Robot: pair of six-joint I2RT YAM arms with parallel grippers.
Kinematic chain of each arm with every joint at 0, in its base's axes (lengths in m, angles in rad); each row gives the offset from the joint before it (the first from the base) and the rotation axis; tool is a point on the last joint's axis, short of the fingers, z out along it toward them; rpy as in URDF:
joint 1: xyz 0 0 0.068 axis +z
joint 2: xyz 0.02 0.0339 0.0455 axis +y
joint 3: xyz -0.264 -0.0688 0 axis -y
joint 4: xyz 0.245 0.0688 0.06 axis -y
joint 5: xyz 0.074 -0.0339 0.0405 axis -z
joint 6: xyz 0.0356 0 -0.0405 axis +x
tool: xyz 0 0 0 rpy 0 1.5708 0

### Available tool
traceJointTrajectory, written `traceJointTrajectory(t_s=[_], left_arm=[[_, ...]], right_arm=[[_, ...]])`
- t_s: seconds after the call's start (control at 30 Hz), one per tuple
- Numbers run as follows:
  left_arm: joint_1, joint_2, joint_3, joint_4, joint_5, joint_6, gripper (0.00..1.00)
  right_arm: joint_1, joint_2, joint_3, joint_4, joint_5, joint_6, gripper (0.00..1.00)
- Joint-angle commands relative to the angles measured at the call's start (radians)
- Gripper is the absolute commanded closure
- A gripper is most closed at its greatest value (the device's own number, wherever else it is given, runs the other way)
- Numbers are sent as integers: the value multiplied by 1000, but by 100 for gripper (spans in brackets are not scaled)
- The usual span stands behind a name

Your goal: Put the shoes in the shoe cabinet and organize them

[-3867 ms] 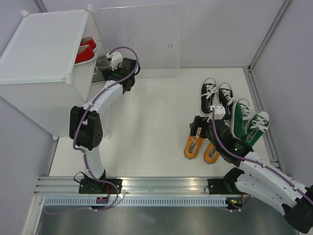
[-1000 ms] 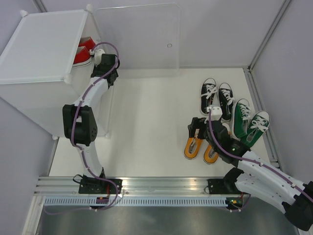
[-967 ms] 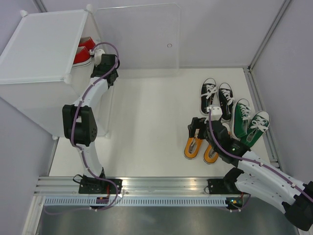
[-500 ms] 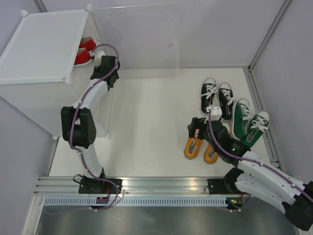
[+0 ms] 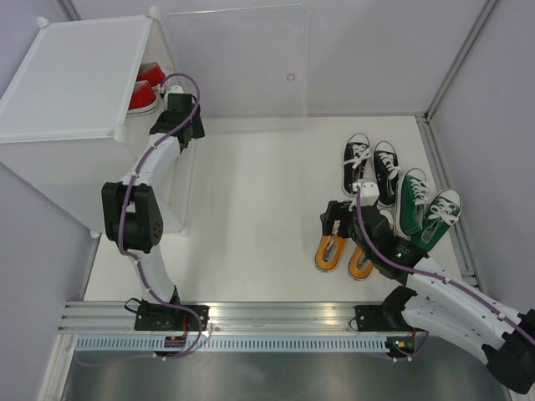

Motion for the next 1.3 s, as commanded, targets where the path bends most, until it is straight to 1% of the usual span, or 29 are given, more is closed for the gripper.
traceJointTrajectory(t_s=[0.0, 0.1, 0.37, 0.53, 0.63, 0.73, 0.77, 0.9, 1.07, 1.13, 1.23, 1.27], left_arm=[[-18, 35, 25, 29, 289, 90, 0], [-24, 30, 21, 28, 308, 167, 0], [-28, 16, -4, 12, 251, 359, 0], [-41, 19, -19, 8, 181, 451, 0], [-73, 21, -21, 11, 87, 491, 0], [-105, 16, -5, 31, 23, 511, 0], [-111, 12, -4, 41, -15, 509, 0], [-124, -3, 27, 64, -81, 468, 0], [-124, 3, 51, 66, -190, 364, 0], [-124, 10, 55, 70, -221, 334, 3], [-124, 36, 71, 78, -258, 316, 11], [-124, 42, 77, 78, -270, 315, 16]], right_arm=[[6, -9, -7, 41, -2, -3, 9], [4, -11, -7, 43, -7, -3, 9], [4, -9, -9, 43, -10, -3, 9], [4, -6, -10, 47, -10, -3, 9], [4, -2, -10, 47, -12, -3, 9], [4, 1, -10, 49, -10, -3, 9], [4, 3, -10, 47, -10, -3, 10], [4, 8, -9, 47, -10, -3, 9], [6, 9, -7, 47, -12, -2, 9], [4, 9, -9, 47, -12, -2, 9], [4, 9, -9, 47, -12, -2, 9], [4, 9, -9, 47, -12, -2, 9]])
